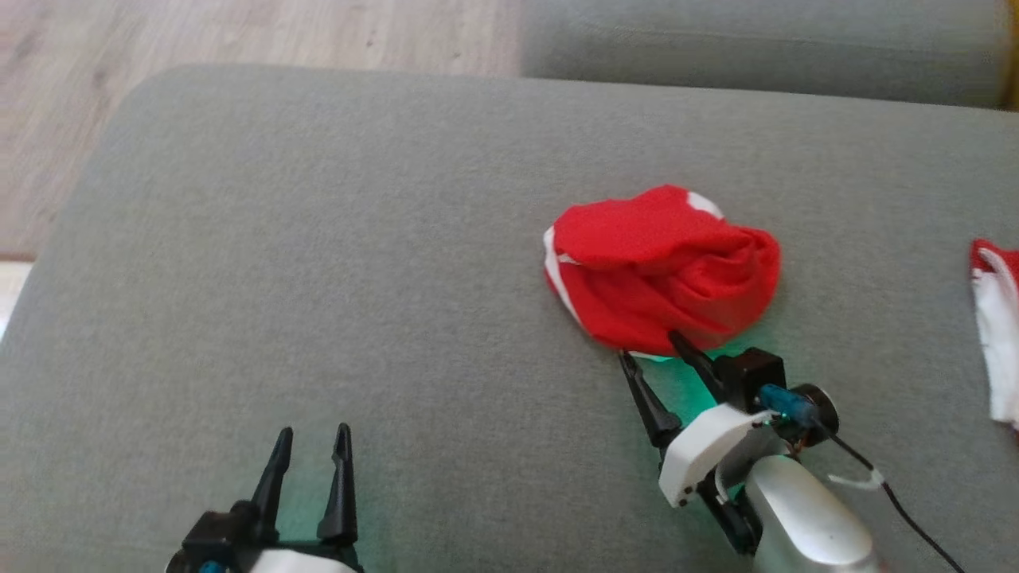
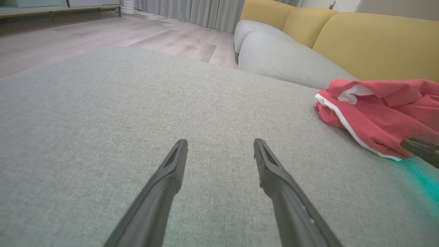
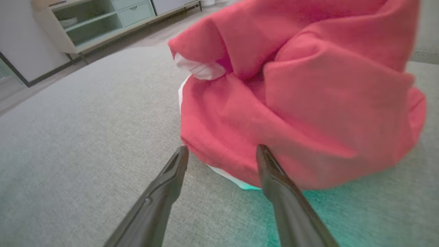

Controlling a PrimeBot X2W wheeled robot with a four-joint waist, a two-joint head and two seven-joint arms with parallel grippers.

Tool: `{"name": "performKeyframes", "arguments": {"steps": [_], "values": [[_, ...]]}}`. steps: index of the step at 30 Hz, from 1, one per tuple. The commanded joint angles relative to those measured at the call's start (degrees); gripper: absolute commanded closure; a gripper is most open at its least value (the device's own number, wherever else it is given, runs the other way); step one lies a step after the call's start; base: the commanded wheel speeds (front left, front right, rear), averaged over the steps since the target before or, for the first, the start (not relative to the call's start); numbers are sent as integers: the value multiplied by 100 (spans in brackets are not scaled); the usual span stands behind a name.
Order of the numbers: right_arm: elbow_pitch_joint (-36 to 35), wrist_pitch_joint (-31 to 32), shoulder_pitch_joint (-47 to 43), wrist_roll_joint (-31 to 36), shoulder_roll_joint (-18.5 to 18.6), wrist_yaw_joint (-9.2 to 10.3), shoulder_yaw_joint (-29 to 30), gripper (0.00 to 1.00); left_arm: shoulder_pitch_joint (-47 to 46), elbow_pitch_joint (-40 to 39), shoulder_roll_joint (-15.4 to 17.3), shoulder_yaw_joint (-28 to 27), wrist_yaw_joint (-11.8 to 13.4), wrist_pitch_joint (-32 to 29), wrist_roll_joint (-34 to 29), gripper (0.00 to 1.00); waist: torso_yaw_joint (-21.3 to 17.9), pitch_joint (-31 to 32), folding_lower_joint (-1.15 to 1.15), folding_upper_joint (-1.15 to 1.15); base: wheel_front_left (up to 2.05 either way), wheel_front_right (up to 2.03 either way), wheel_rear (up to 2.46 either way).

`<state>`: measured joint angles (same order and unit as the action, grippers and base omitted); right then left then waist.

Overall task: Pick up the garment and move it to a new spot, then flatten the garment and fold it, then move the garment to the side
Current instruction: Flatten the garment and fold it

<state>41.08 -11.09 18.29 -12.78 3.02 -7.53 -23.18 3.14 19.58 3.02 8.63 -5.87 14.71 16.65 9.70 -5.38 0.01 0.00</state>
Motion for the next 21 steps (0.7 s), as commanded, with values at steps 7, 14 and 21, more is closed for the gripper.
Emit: {"name": "performKeyframes", "arguments": {"steps": [7, 14, 21], "values": [[604, 470, 435, 569, -14, 4, 92, 21, -342, -133, -13, -93, 23, 29, 193, 0, 341, -306, -1, 0, 0, 0, 0], [291, 100, 653, -50, -14, 4, -303, 100, -457, -159, -13, 6, 43, 29, 247, 0, 426, -314, -1, 0, 0, 0, 0], [-1209, -234, 1403, -2184, -14, 4, -1085, 100, -345, -76, -13, 42, 16, 29, 184, 0, 535, 21, -1, 0, 0, 0, 0]]}}
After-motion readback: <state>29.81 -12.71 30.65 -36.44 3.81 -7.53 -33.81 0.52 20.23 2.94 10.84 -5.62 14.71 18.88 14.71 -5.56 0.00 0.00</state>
